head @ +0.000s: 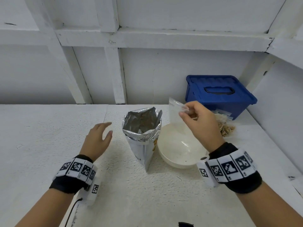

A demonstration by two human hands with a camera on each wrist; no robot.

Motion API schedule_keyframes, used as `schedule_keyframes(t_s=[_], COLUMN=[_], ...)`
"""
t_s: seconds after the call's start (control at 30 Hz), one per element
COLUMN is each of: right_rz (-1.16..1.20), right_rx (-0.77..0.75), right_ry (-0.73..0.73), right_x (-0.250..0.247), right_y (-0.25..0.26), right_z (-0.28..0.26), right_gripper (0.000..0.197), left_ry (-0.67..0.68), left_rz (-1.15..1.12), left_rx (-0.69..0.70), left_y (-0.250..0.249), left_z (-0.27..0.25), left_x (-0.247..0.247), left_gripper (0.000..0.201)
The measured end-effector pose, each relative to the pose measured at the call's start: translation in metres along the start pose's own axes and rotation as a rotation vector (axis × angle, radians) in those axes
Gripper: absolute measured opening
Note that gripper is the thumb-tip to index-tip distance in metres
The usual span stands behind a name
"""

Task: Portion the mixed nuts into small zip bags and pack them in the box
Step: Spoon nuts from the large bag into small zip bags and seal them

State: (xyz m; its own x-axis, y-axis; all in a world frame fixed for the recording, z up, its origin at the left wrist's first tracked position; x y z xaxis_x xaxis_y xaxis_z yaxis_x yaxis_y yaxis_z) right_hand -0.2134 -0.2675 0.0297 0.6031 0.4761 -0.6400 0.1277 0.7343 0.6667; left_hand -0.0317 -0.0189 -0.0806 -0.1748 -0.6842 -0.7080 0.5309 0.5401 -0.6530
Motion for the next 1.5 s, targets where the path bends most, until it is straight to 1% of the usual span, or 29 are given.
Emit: schedule_keyframes(t_s=[0.07,0.13,0.17,0.23,0.3,0.37,0.43,0.5,0.6,0.7,0.8,0.87,0.93,1.0,1.07,1.13,1.3,1.4,1.5], right_rz=[0.086,0.143,0.167,0.192,0.205,0.222,0.253,0.288,0.311,0.311,0.362,0.390,0.403,0.446,0.516,0.576,0.550,0.508,0.408], right_rx=[-0.047,-0.117,-0.152,-0.218,-0.261,-0.296,-0.323,-0.332,-0.328,-0.316,-0.252,-0.235,-0.225,-0.186,-0.127,-0.079,-0.048,-0.041,-0.091], right_ry=[-0.063,-0.093,-0.107,-0.138,-0.162,-0.155,-0.136,-0.115,-0.065,0.038,0.104,0.147,0.256,0.361,0.414,0.433,0.381,0.340,0.316], right_x=[0.000,0.006,0.011,0.021,0.030,0.037,0.043,0.046,0.051,0.055,0.047,0.042,0.045,0.052,0.056,0.059,0.064,0.064,0.062], right_y=[0.023,0.046,0.055,0.070,0.080,0.087,0.091,0.092,0.091,0.088,0.083,0.086,0.091,0.093,0.092,0.090,0.084,0.080,0.082], right_z=[-0.002,-0.006,-0.007,-0.009,-0.011,-0.013,-0.016,-0.018,-0.020,-0.020,-0.018,-0.016,-0.015,-0.014,-0.014,-0.014,-0.014,-0.014,-0.015], right_gripper=[0.007,0.009,0.009,0.005,0.005,0.006,0.007,0.008,0.009,0.017,0.020,0.020,0.017,0.013,0.010,0.011,0.018,0.023,0.029], left_ry=[-0.131,-0.220,-0.226,-0.163,-0.062,-0.002,-0.001,-0.014,-0.011,-0.035,-0.058,-0.028,0.022,0.041,0.040,0.045,0.071,0.028,-0.009], left_rz=[-0.108,-0.193,-0.232,-0.320,-0.418,-0.515,-0.571,-0.580,-0.590,-0.541,-0.400,-0.278,-0.179,-0.118,-0.088,-0.066,-0.043,-0.061,-0.049], left_rx=[0.093,0.221,0.278,0.327,0.311,0.261,0.217,0.200,0.193,0.233,0.306,0.399,0.473,0.512,0.527,0.534,0.518,0.523,0.542], left_y=[-0.036,-0.080,-0.100,-0.129,-0.149,-0.158,-0.156,-0.152,-0.146,-0.142,-0.139,-0.144,-0.149,-0.152,-0.151,-0.149,-0.145,-0.146,-0.148], left_z=[0.001,-0.001,-0.002,-0.006,-0.010,-0.013,-0.013,-0.012,-0.013,-0.012,-0.012,-0.013,-0.016,-0.018,-0.019,-0.020,-0.023,-0.024,-0.025], left_x=[-0.019,-0.038,-0.045,-0.050,-0.047,-0.042,-0.041,-0.042,-0.044,-0.049,-0.054,-0.054,-0.050,-0.047,-0.046,-0.045,-0.043,-0.047,-0.049], left_gripper=[0.032,0.029,0.032,0.043,0.049,0.057,0.066,0.073,0.073,0.063,0.058,0.060,0.064,0.065,0.065,0.065,0.064,0.061,0.059])
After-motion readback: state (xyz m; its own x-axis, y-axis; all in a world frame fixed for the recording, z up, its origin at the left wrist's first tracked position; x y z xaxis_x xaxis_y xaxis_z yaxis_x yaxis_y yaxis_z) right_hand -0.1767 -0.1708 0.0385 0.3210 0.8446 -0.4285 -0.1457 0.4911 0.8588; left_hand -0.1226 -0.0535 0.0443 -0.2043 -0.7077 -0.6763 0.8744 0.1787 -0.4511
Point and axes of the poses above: each hand's wrist, its own z-axis towards the middle knuckle, its own x-axis out of the palm, y = z × x, the point moved 7 cm from there along z, towards the middle knuckle, and after that the axes turned 7 degrees about -z, right-handed, at the moved point
